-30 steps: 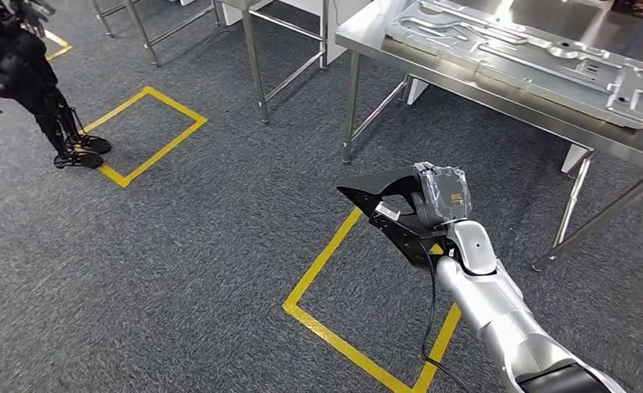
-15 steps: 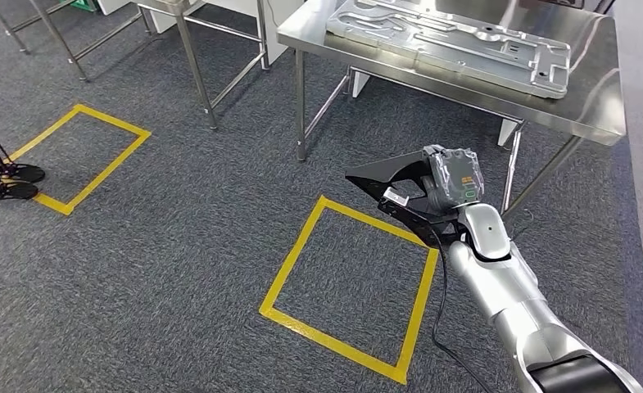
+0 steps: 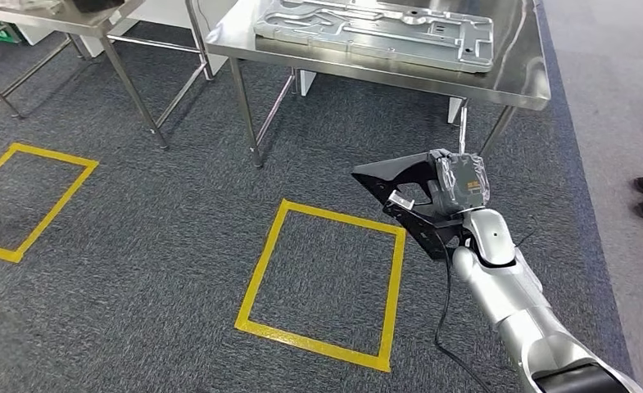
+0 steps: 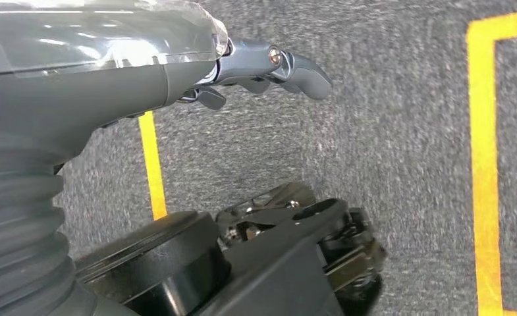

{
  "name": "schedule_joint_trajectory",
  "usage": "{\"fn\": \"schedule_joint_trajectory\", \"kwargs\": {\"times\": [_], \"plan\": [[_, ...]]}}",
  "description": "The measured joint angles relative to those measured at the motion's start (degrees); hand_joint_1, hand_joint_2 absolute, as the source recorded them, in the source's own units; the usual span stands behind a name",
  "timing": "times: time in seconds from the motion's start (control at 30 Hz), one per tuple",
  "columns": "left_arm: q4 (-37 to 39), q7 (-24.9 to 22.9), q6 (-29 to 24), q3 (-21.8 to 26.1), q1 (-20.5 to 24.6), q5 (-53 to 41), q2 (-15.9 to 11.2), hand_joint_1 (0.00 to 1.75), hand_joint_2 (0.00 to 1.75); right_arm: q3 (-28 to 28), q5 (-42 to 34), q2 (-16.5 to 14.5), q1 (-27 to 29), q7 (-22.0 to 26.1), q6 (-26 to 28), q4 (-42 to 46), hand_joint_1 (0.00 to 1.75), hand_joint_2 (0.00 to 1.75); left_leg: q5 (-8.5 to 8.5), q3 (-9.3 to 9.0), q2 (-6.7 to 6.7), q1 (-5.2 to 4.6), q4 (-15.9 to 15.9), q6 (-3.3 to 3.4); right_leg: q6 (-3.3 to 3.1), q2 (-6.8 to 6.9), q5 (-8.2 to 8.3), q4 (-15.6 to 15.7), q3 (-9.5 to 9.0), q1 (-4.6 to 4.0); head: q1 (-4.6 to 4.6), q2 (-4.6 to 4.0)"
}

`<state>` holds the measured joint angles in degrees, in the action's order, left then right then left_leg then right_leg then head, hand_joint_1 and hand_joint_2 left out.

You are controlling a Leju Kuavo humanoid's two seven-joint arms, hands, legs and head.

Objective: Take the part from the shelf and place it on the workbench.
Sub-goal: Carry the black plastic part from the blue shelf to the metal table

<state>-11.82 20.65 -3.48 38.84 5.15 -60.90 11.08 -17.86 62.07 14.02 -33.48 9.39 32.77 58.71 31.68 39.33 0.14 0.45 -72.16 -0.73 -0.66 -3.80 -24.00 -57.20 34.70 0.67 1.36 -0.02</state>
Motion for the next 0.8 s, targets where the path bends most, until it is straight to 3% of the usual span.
{"fn": "schedule_joint_trajectory", "kwargs": {"times": [0.07, 0.13, 0.17, 0.23, 0.3, 0.37, 0.43, 0.47, 0.5, 0.57, 0.63, 0.67, 0.73, 0.8], "plan": [[0.00, 0.10, 0.18, 0.00, 0.01, 0.02, -0.02, 0.00, 1.75, 0.00, 0.02, -0.04, 0.21, -0.10, 0.07, 0.34, 1.75, 1.75, -4.27, -3.49, -2.16, 0.12, 8.43, 0.58, 0.24, -1.49, -0.12, -0.24, 0.07, 0.00, 0.00, 0.00], [0.00, 0.31, 0.33, 0.00, 0.04, 0.03, -0.03, 0.00, 1.75, 0.02, 0.23, -0.07, 0.54, -0.37, 0.13, 0.77, 1.75, 1.75, -5.96, -5.75, -4.00, 0.15, 13.59, 1.05, 0.83, -2.83, -0.12, -0.42, 0.39, 0.15, 0.00, 0.00], [0.00, 0.40, 0.36, 0.01, 0.04, 0.02, -0.03, 0.00, 1.75, 0.08, 0.37, -0.06, 0.82, -0.52, 0.15, 0.98, 1.75, 1.75, -5.77, -5.98, -4.03, 0.08, 14.00, 1.23, 1.23, -3.42, -0.03, -0.40, 0.57, 0.28, 0.00, 0.00], [0.00, 0.56, 0.36, 0.02, 0.09, -0.04, 0.07, 0.00, 1.75, 0.22, 0.59, 0.07, 1.52, -0.77, 0.15, 1.54, 1.75, 1.75, -6.04, -6.30, -2.80, 0.10, 14.54, 1.77, 2.02, -4.10, 0.03, -0.36, 0.76, 0.42, -0.01, 0.00], [0.00, 0.69, 0.38, 0.04, 0.16, -0.10, 0.25, 0.00, 1.75, 0.38, 0.69, 0.25, 1.88, -0.90, 0.15, 2.05, 1.75, 1.75, -6.43, -6.71, -1.44, 0.33, 15.34, 2.47, 2.50, -1.58, -1.60, -2.83, 1.97, 0.20, -0.04, 0.00], [0.00, 0.77, 0.48, 0.05, 0.08, -0.11, 0.34, 0.00, 1.75, 0.49, 0.75, 0.33, 1.99, -0.98, 0.14, 2.33, 1.75, 1.75, -6.46, -6.85, -0.17, 0.25, 15.64, 2.86, 2.86, 2.09, -5.10, -9.55, 5.26, 0.17, -0.06, 0.00], [0.00, 0.77, 0.65, 0.07, -0.14, -0.09, 0.34, 0.00, 1.75, 0.50, 0.85, 0.32, 2.40, -1.09, 0.15, 2.43, 1.75, 1.75, -6.26, -6.86, 1.26, 0.17, 15.57, 2.90, 3.25, 3.37, -7.43, -16.12, 8.56, 0.41, -0.05, 0.00], [0.00, 0.77, 0.71, 0.08, -0.20, -0.07, 0.35, 0.00, 1.75, 0.50, 0.94, 0.32, 2.65, -1.17, 0.16, 2.44, 1.75, 1.75, -6.14, -6.89, 1.95, 0.16, 15.53, 2.84, 3.37, 3.57, -7.22, -16.96, 8.99, 0.54, -0.05, 0.00], [0.00, 0.77, 0.78, 0.08, -0.21, -0.05, 0.38, 0.00, 1.75, 0.50, 1.08, 0.32, 2.83, -1.29, 0.16, 2.50, 1.75, 1.75, -5.99, -6.97, 2.68, 0.16, 15.45, 2.72, 3.45, 3.87, -5.90, -15.35, 8.12, 0.64, -0.05, 0.00], [0.00, 0.77, 0.88, 0.09, -0.17, 0.01, 0.46, 0.00, 1.75, 0.53, 1.46, 0.31, 2.83, -1.53, 0.10, 2.79, 1.75, 1.75, -5.55, -7.27, 3.93, 0.11, 15.22, 2.35, 3.32, 5.76, -2.15, -7.06, 3.66, 0.58, -0.05, 0.00], [0.00, 0.76, 1.03, 0.10, -0.09, 0.05, 0.51, 0.00, 1.75, 0.57, 1.85, 0.26, 2.59, -1.66, -0.10, 3.13, 1.75, 1.75, -5.05, -7.53, 5.03, -0.18, 14.93, 1.75, 2.65, 7.33, -0.27, -1.05, 0.50, 0.13, -0.04, 0.00], [0.00, 0.73, 1.11, 0.11, -0.07, 0.05, 0.52, 0.00, 1.75, 0.59, 1.98, 0.23, 2.49, -1.67, -0.22, 3.21, 1.75, 1.75, -4.87, -7.64, 5.55, -0.32, 14.89, 1.41, 2.25, 7.40, -0.33, -0.29, 0.20, -0.13, -0.04, 0.00], [0.00, 0.64, 1.27, 0.11, 0.01, 0.09, 0.52, 0.00, 1.75, 0.66, 2.18, 0.20, 2.39, -1.64, -0.37, 3.27, 1.75, 1.75, -4.52, -7.87, 6.40, -0.33, 14.90, 0.70, 1.47, 5.98, -0.27, -0.32, 0.33, -0.22, -0.04, 0.00], [0.00, 0.58, 1.37, 0.18, 0.10, 0.28, 0.51, 0.00, 1.75, 0.72, 2.53, 0.15, 1.97, -1.44, -0.42, 3.23, 1.75, 1.75, -3.13, -7.41, 4.54, -0.07, 13.27, 0.07, 0.74, 4.80, -0.12, -0.11, 0.25, 0.07, -0.04, 0.00]]}}
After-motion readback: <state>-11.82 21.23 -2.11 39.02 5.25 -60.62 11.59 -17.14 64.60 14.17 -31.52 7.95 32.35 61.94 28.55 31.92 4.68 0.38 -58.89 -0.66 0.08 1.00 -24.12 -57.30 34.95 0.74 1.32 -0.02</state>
